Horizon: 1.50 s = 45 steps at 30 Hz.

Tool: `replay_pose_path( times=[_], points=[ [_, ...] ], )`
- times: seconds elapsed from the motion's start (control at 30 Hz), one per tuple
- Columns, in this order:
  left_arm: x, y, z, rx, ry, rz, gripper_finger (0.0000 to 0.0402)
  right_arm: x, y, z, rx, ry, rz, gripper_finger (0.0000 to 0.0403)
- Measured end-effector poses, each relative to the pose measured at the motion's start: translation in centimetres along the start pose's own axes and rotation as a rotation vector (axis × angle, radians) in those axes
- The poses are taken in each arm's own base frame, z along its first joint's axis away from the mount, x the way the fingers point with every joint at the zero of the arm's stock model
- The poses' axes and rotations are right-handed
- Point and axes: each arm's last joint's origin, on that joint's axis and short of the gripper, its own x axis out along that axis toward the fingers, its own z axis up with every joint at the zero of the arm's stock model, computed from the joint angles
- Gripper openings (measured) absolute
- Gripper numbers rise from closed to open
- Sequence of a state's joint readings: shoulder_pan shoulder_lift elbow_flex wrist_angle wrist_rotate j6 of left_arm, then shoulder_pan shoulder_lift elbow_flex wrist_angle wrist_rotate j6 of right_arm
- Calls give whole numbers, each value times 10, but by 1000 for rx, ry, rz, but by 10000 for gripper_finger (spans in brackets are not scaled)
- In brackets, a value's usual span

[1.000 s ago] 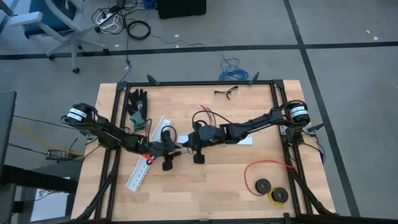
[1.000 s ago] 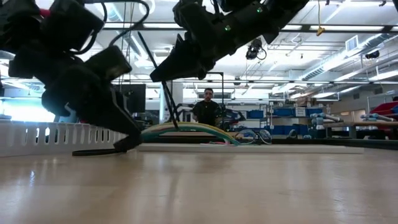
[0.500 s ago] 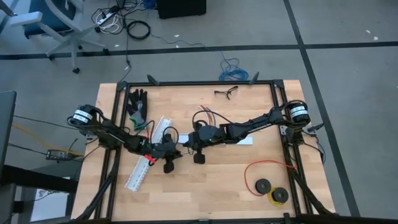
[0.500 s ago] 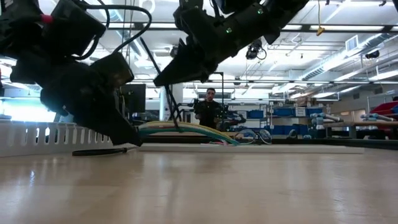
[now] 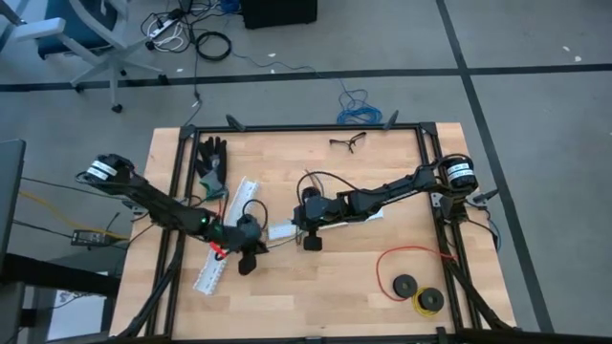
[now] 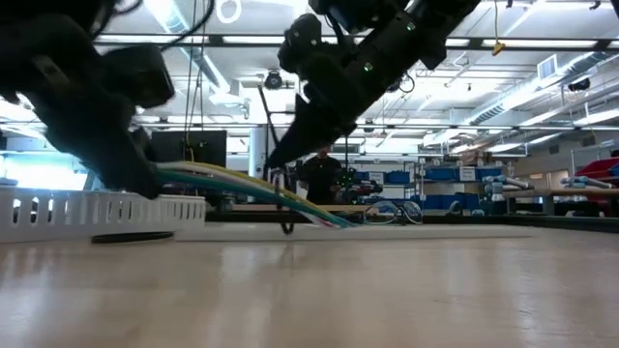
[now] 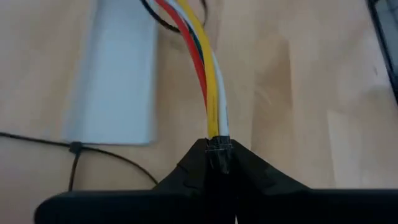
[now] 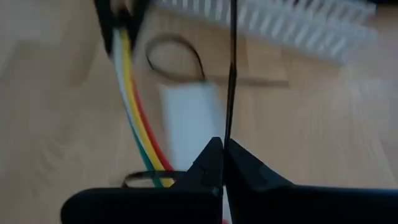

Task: Ziptie cables
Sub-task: Wrap the cables together using a zip tie

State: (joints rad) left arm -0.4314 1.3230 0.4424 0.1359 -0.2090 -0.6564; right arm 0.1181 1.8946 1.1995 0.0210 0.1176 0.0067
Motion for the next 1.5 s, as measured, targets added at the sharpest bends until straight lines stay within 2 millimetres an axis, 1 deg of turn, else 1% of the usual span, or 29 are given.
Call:
replay_pose_path(
  times=[0.07,0.17,0.23,0.3,0.4,0.5,0.6,0.7,0.9,0.97,1.1,1.23,1.33,1.4,1.47,1.5],
  points=[
    [-8,-5,-1,19,32,39,47,0,0,-1,-2,14,-1,0],
    [-17,-12,-3,33,51,97,47,-5,3,0,-10,24,-21,0],
    [-21,-14,-3,45,46,128,47,-13,4,3,-20,31,-54,0],
    [-22,-16,-4,38,39,143,47,-22,4,7,-28,20,-79,0],
    [-24,-14,-6,26,37,183,47,-37,2,10,-39,56,-127,0],
    [-25,-10,-8,5,49,230,47,-49,-2,9,-49,110,-178,0],
    [-25,-10,-8,-14,36,237,47,-56,-7,6,-52,168,-215,0],
    [-25,-10,-8,-31,29,240,47,-57,-11,1,-56,215,-227,0],
    [-27,-16,-5,-35,-35,227,47,-49,-23,-4,-51,248,-248,0],
    [-30,-20,-3,-17,-67,245,47,-46,-27,-6,-69,265,-237,0],
    [-41,-31,9,23,-116,269,47,-40,-32,-9,-93,272,-222,0],
    [-57,-36,19,55,-190,358,47,-37,-33,-4,-161,216,-186,0],
    [-66,-33,23,81,-213,424,47,-34,-33,4,-232,130,-125,0],
    [-70,-33,27,78,-231,442,47,-33,-34,7,-278,89,-89,0],
    [-74,-28,27,87,-225,477,47,-32,-37,11,-316,42,-58,0],
    [-74,-27,28,78,-229,484,47,-32,-39,11,-334,44,-54,0]
  ],
)
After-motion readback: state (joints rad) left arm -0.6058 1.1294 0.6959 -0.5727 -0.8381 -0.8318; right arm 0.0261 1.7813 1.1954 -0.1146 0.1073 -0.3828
